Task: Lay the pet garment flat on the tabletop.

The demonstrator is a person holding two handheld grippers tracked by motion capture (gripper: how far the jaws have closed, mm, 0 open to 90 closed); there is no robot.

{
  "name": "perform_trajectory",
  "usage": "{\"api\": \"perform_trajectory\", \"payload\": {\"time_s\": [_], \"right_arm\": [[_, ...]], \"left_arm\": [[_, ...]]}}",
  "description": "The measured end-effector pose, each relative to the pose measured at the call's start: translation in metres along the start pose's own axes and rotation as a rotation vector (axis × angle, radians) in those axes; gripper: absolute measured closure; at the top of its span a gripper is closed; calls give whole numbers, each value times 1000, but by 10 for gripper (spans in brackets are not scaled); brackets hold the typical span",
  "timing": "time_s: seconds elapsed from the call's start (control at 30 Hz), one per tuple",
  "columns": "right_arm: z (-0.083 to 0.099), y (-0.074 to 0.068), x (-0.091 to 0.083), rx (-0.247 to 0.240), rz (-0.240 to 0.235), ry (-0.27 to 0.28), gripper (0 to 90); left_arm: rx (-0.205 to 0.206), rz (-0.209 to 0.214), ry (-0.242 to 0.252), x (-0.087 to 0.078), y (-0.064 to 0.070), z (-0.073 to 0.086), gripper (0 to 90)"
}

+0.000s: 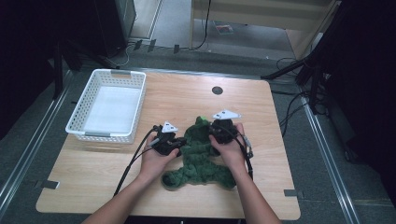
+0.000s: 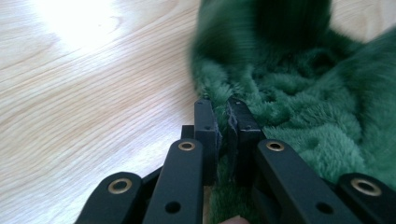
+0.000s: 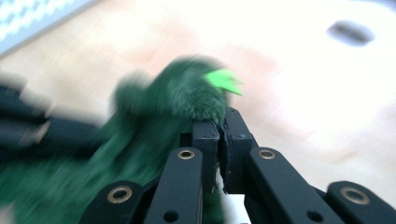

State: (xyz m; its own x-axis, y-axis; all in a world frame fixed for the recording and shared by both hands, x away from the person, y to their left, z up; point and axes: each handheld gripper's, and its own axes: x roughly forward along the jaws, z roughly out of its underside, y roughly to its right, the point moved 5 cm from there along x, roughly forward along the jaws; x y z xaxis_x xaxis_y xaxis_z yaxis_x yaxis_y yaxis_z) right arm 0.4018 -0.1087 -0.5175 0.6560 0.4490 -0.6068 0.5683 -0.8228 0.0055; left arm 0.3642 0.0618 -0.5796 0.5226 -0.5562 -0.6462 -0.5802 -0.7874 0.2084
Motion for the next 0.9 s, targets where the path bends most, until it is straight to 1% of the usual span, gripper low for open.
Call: {"api": "perform_trajectory", "payload": {"time_s": [0.07,0.1,0.13,0.17,0.2,0.23,0.27,0.3,0.33,0.37,0.4,0.43,0.47,0.5,0.53,0.57,0.6,0.63,0.67,0.7,0.73,0.77,0.8,0.83,0.87,0.9], "right_arm": [[-17,8,-3,-10,30,59,869],[-25,10,-3,-27,39,75,862],[-27,10,-2,-27,30,72,857],[-27,10,-2,-27,30,72,857],[-28,3,0,-39,-3,73,829],[-28,3,0,-39,-3,73,829],[-26,-3,0,-65,-5,73,813],[-26,-3,0,-65,-5,73,813],[-25,-8,0,-73,-20,76,801],[-24,-10,0,-75,-22,74,800],[-24,-12,1,-76,-24,76,800],[-24,-12,1,-76,-24,76,800],[-24,-15,1,-73,-32,82,802],[-24,-15,1,-73,-32,82,802],[-24,-16,0,-76,-36,87,810],[-25,-19,-2,-83,-48,100,820],[-25,-19,-2,-83,-48,100,820],[-26,-21,-6,-97,-62,113,824],[-26,-23,-8,-100,-72,124,823],[-25,-24,-10,-113,-85,130,820],[-23,-25,-10,-131,-91,131,815],[-23,-25,-10,-131,-91,131,815],[-15,-25,-6,-152,-82,101,782],[-11,-23,-3,-152,-84,85,742],[-6,-21,2,-142,-82,58,676],[2,-18,10,-122,-75,4,627]], "left_arm": [[-17,-5,-1,0,-3,-1,850],[-33,-12,4,-2,-6,-3,840],[-48,-17,15,-3,-8,-4,815],[-48,-17,15,-3,-8,-4,771],[-62,-15,35,-7,-9,-7,693],[-75,-9,60,-10,-10,-9,693],[-94,-1,97,-15,-10,-14,564],[-103,-1,119,-18,-10,-17,564],[-112,14,177,-25,-8,-26,495],[-111,13,197,-27,-5,-31,473],[-99,9,204,-27,-3,-35,448],[-99,9,204,-27,-3,-35,417],[-80,-10,195,-24,1,-40,391],[-65,-26,183,-21,2,-42,391],[-40,-72,167,-16,2,-46,382],[-26,-130,157,-12,-1,-49,372],[-26,-159,147,-9,-3,-51,372],[-36,-182,142,-4,-7,-55,394],[-34,-186,134,-2,-9,-56,467],[8,-181,103,5,-10,-57,578],[25,-182,90,7,-11,-57,688],[25,-182,90,7,-11,-57,806],[-11,-147,92,9,-14,-56,856],[-25,-131,94,9,-15,-56,870],[-25,-131,94,9,-15,-56,875],[-34,-125,105,8,-17,-56,876]]}}
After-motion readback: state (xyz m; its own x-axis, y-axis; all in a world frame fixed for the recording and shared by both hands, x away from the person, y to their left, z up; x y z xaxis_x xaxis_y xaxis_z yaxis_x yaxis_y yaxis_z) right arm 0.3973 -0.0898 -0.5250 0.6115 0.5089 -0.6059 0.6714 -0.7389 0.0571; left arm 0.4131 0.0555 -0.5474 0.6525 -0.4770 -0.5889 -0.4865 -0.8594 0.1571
